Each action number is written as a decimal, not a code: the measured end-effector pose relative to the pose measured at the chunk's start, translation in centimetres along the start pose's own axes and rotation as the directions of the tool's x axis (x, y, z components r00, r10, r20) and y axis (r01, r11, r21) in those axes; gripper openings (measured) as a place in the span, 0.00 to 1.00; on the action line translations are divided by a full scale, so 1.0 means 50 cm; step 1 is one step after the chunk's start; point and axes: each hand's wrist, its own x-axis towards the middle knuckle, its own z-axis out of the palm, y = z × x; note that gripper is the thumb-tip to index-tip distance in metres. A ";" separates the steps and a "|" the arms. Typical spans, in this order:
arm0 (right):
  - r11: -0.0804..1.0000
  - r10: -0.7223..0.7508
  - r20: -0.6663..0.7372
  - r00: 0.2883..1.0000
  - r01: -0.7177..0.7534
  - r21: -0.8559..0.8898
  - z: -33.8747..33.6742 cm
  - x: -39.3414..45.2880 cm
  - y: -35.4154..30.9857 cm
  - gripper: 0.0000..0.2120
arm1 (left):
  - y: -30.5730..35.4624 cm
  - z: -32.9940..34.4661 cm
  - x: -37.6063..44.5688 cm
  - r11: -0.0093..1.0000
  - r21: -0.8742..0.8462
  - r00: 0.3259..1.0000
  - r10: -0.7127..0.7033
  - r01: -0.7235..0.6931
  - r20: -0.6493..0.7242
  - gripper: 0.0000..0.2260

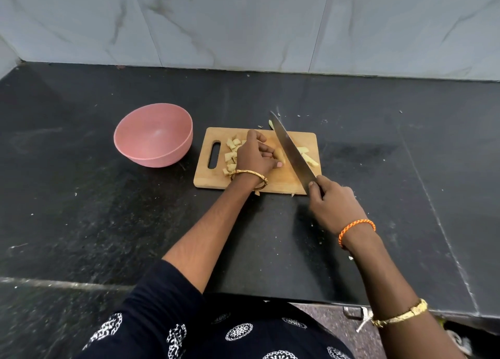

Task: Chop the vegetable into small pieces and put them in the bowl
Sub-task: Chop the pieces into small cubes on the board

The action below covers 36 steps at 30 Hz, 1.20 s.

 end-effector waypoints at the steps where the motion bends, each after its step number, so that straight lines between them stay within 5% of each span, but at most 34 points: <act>1: 1.000 -0.009 -0.004 1.000 0.009 0.005 0.000 0.000 0.000 0.14 | 0.000 0.000 0.000 1.000 0.004 1.000 0.002 -0.002 0.001 0.26; 36: 0.998 -0.010 0.104 0.994 0.018 -0.068 0.023 0.066 -0.051 0.11 | -0.012 0.007 0.006 0.996 0.042 0.996 0.076 -0.074 -0.040 0.22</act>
